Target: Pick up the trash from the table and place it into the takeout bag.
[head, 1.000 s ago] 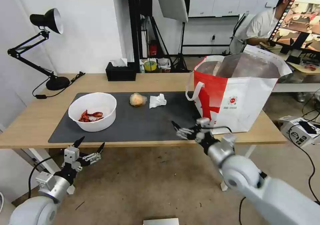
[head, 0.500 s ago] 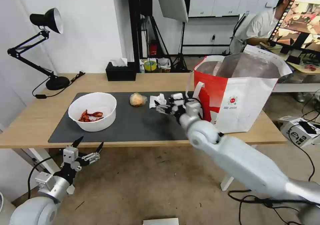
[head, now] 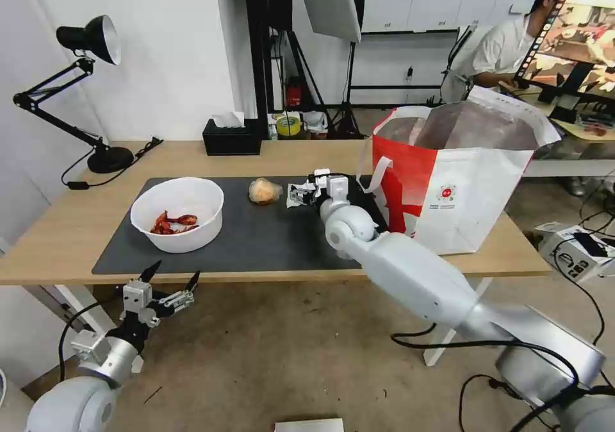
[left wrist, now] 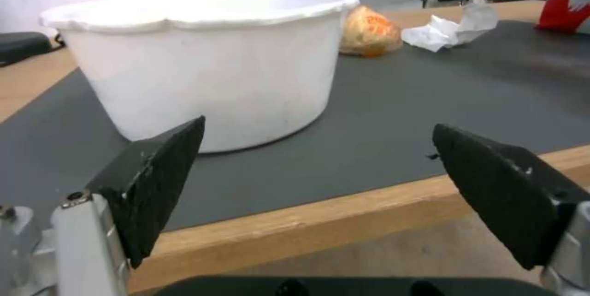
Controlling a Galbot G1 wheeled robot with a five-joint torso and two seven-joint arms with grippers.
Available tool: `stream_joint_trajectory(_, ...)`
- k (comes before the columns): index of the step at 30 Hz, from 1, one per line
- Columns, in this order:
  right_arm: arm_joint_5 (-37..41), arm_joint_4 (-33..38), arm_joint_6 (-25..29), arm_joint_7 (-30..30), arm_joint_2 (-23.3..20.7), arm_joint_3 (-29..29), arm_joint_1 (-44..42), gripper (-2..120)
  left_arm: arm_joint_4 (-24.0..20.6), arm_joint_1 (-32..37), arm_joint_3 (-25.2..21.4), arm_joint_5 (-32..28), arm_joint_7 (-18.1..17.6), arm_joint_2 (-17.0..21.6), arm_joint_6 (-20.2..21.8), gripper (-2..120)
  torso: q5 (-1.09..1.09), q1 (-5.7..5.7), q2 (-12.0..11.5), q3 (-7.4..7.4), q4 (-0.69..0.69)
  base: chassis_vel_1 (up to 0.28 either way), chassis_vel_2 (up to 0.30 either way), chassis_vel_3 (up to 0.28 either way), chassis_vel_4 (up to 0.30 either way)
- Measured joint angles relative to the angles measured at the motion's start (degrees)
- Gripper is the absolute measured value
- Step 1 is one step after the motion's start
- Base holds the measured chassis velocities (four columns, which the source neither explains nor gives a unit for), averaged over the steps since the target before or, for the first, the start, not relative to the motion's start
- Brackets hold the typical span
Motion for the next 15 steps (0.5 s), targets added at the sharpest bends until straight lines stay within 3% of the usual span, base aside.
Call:
stream_joint_trajectory(8, -0.12, -7.70, -0.76, 0.65, 4.95, 1.71, 1.79, 100, -0.25, 0.46, -0.38, -0.01, 0.02, -0.55, -0.16, 100, 0.00, 0.00, 0.00, 0.00, 0.01, 0.000, 0.000, 0.000, 0.000)
stream_joint_trajectory(15, -0.12, -10.23, -1.36, 0.20, 6.47, 2.39, 2.66, 100, -0.25, 0.44, -0.33, 0.04, 0.04, -0.76, -0.22, 100, 0.00, 0.00, 0.00, 0.00, 0.01, 0.000, 0.000, 0.000, 0.000)
